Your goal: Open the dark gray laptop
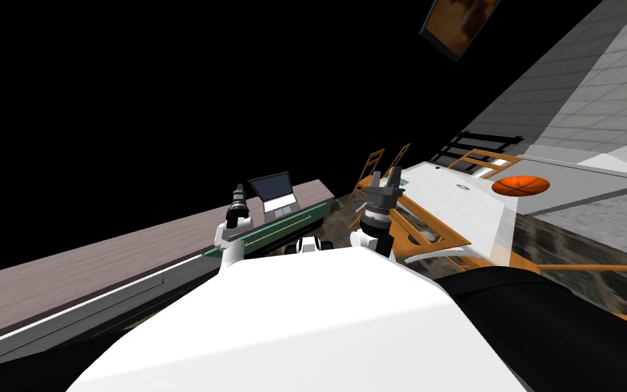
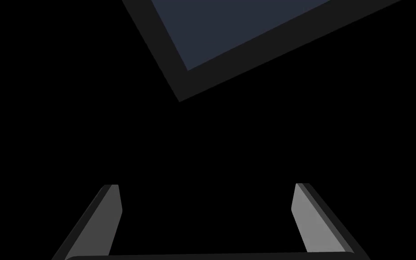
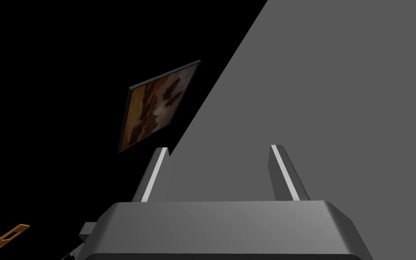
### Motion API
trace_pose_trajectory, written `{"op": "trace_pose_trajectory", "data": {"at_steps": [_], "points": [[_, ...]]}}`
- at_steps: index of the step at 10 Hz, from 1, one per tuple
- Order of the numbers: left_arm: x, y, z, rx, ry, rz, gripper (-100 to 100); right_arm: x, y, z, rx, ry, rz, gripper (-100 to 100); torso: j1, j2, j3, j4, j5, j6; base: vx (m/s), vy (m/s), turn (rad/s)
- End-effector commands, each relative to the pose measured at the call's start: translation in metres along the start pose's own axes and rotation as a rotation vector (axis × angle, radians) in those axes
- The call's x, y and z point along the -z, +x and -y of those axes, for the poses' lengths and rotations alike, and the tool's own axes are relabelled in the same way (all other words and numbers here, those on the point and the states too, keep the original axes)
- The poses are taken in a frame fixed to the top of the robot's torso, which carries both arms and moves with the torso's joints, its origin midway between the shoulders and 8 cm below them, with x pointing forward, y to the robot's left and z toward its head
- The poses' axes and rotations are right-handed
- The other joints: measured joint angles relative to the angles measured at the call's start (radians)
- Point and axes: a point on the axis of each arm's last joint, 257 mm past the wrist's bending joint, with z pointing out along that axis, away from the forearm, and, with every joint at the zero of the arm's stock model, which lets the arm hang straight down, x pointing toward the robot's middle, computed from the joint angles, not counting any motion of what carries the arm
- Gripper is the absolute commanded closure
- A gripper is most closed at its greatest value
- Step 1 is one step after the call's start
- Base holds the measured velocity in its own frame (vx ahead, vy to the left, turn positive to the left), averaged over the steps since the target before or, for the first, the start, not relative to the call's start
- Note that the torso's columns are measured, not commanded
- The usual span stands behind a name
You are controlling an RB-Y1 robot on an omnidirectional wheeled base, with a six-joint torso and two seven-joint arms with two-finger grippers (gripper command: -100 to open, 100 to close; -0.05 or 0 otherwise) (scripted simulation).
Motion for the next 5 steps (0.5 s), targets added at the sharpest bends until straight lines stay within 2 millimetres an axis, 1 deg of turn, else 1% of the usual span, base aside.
{"op": "trace_pose_trajectory", "data": {"at_steps": [1, 4, 5], "points": [[-0.012, -0.003, -0.018, -0.015, -0.061, 0.007, -100, 0.000, 0.000, 0.000, 0.000, 0.000, 0.000, 0, 0.000, 0.000, 0.000, 0.000, 0.000, 0.000, 0.092, -0.019, -0.094], [-0.022, -0.007, -0.033, -0.029, -0.115, 0.014, -100, 0.000, 0.000, 0.000, 0.000, 0.000, 0.000, 0, 0.000, 0.001, 0.000, 0.000, 0.000, 0.000, 0.070, -0.018, -0.092], [-0.020, -0.006, -0.029, -0.025, -0.100, 0.013, -100, 0.000, 0.000, 0.000, 0.000, 0.000, 0.000, 0, 0.000, 0.000, 0.000, 0.000, 0.000, 0.000, 0.031, -0.006, -0.023]]}}
